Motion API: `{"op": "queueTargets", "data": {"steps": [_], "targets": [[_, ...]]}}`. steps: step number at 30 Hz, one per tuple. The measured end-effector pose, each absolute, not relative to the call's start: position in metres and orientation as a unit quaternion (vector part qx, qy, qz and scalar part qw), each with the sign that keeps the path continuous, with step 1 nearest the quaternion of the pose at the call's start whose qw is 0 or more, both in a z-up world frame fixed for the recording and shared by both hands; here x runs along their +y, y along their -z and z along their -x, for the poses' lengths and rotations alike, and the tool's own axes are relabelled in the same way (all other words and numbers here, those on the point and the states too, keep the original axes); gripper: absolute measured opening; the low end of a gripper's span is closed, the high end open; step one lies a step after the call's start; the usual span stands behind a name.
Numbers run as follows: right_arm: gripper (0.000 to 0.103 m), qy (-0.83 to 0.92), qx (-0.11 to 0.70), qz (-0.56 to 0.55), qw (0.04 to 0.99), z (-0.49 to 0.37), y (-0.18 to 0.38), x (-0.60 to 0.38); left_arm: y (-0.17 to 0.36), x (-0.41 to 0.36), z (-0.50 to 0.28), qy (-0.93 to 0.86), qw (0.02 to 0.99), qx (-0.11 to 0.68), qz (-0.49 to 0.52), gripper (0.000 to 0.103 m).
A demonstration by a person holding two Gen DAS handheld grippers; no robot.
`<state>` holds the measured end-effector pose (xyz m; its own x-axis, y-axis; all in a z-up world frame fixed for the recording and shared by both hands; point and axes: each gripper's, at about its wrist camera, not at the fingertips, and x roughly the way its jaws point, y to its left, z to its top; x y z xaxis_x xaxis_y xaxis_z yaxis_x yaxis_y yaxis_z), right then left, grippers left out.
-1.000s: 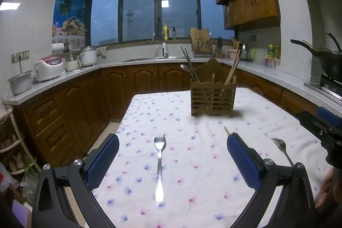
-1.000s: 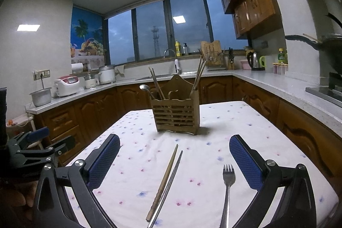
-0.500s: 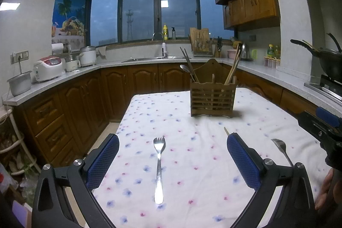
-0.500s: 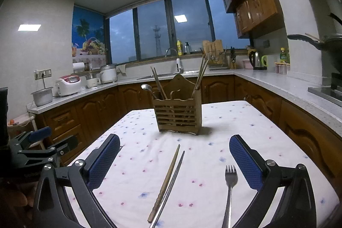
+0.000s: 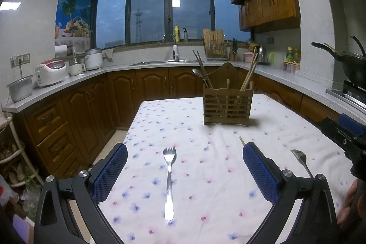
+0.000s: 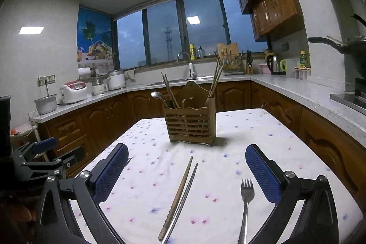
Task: Organize utensils
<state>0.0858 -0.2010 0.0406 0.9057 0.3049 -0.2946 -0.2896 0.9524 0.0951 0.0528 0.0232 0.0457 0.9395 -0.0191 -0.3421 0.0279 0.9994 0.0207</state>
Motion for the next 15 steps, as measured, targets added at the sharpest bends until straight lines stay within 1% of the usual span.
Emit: {"op": "queueTargets", "data": {"steps": [15], "targets": [[0.103, -0.155, 0.154, -0.029, 0.976, -0.0916, -0.0438, -0.2016, -0.0487, 0.0187, -0.058, 0.014, 0.985, 0.174, -0.011, 0.102]]}}
